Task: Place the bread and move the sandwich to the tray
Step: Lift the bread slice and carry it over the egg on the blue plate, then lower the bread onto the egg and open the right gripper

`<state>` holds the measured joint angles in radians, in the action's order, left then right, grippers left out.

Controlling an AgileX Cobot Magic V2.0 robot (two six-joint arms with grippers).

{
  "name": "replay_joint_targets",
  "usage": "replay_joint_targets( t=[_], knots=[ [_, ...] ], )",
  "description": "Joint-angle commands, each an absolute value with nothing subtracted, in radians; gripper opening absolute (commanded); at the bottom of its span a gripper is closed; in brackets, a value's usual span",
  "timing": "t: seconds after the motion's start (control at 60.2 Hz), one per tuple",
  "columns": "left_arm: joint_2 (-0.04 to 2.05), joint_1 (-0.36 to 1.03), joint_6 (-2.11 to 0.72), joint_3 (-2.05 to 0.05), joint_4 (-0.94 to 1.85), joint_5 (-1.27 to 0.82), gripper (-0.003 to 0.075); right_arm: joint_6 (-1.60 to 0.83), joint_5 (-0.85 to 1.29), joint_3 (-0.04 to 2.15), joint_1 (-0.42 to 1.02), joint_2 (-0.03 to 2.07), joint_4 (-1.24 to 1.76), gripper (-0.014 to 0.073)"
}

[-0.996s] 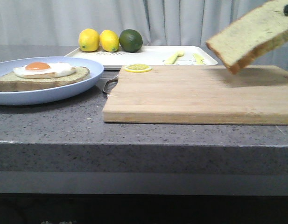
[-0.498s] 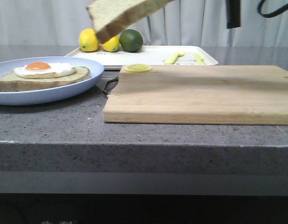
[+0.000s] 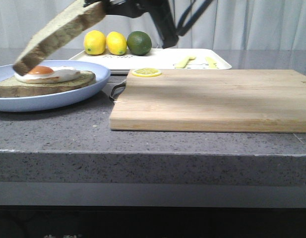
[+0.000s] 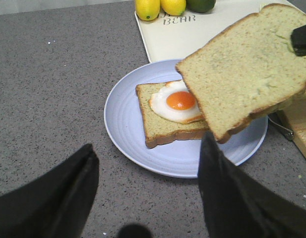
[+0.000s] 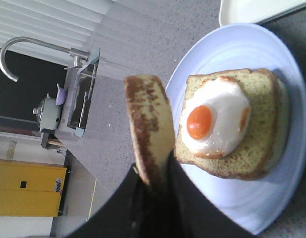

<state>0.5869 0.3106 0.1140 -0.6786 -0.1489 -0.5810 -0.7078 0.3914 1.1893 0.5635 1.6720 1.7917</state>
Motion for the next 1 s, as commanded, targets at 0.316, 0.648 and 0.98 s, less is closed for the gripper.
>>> replay_joint_targets(
  t=[0.316,0.648,0.98],
  knots=[
    [0.596,0.320,0.117,-0.713,-0.146,-0.513,0.0432,-0.559,0.320,1.435,0.641,1.800,1.867,0.0088],
    [0.596,0.320,0.117,-0.713,-0.146,-0.513,0.0432,-0.551,0.221,1.483,0.663,1.829,1.867,0.0090],
    [0.596,0.320,0.117,-0.713,-0.146,-0.513,0.0432,-0.552,0.216,1.482,0.663,1.835,1.866,0.0128]
  ],
)
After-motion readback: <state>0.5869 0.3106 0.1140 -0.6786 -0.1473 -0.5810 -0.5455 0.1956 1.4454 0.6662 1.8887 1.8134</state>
